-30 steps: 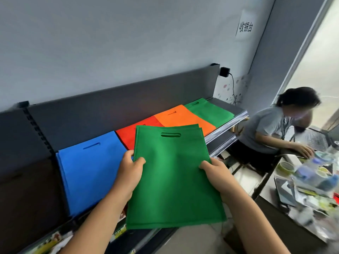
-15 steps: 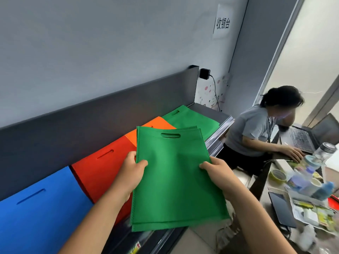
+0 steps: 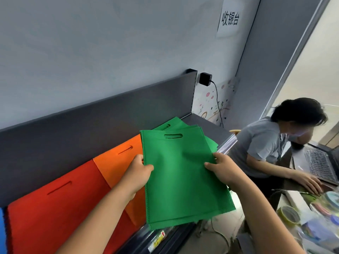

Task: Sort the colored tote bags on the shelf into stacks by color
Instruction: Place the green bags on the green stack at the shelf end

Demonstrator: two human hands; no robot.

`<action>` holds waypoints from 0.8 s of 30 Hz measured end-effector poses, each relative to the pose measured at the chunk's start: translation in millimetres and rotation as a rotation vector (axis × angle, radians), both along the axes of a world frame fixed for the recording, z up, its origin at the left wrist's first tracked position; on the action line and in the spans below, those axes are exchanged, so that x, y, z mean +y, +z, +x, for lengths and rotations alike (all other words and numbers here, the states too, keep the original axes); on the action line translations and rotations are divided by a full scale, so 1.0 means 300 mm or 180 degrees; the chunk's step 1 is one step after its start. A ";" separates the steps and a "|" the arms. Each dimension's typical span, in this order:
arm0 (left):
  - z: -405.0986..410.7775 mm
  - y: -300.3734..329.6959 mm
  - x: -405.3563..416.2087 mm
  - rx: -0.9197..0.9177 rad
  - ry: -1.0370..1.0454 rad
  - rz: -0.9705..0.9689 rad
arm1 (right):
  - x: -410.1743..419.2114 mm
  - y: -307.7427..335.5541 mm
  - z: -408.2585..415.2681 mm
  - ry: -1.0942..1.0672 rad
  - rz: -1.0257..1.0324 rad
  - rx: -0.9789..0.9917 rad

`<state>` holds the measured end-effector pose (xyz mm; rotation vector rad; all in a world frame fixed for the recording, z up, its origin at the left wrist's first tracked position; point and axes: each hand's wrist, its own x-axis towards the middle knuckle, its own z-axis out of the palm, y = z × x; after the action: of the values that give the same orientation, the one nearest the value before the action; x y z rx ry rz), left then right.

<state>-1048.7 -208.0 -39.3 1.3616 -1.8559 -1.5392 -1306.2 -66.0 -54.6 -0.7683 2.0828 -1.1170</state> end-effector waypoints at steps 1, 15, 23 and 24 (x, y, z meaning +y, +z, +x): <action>-0.050 -0.011 -0.021 -0.0023 0.0053 0.0004 | -0.044 -0.001 -0.060 0.0118 0.0078 0.0106; -0.452 -0.111 -0.237 -0.0601 0.0658 0.0404 | -0.582 -0.077 -0.556 0.1025 0.0459 0.0730; -0.507 -0.114 -0.276 -0.0741 0.0750 0.0262 | -0.684 -0.152 -0.622 0.1183 0.0620 0.1045; -0.515 -0.119 -0.281 -0.0743 0.0760 0.0224 | -0.689 -0.162 -0.627 0.1210 0.0628 0.1106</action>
<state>-1203.3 -292.4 -75.1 1.7896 -1.7029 -1.3855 -1494.3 -272.6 -103.3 -1.2642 2.1563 -0.5932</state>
